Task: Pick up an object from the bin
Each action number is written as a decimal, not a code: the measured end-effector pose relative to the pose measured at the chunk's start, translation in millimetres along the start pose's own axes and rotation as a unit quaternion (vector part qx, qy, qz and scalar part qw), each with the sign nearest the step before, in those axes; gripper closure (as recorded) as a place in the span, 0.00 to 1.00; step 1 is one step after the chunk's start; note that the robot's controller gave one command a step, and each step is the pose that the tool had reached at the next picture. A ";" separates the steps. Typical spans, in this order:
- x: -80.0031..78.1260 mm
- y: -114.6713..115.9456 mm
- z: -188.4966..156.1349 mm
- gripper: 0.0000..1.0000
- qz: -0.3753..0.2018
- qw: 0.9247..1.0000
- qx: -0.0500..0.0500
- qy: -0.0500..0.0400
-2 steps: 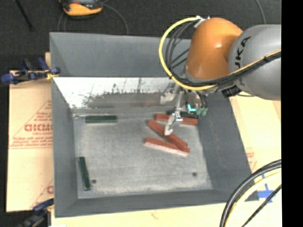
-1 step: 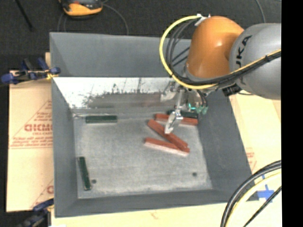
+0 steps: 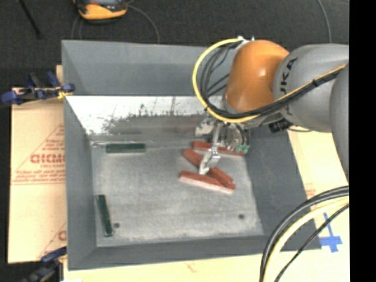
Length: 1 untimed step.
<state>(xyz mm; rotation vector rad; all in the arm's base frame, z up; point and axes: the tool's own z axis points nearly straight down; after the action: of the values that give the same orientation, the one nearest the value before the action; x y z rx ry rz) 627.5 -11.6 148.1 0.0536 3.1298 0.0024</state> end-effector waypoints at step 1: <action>0.0 -2.9 58.4 1.00 0.076 0.997 0.001 0.004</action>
Offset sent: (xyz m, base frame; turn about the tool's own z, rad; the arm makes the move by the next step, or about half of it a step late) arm 0.0000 0.0000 0.0000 0.0000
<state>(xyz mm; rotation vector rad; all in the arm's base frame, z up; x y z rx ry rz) 628.0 -14.3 89.6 0.2933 3.1256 0.0009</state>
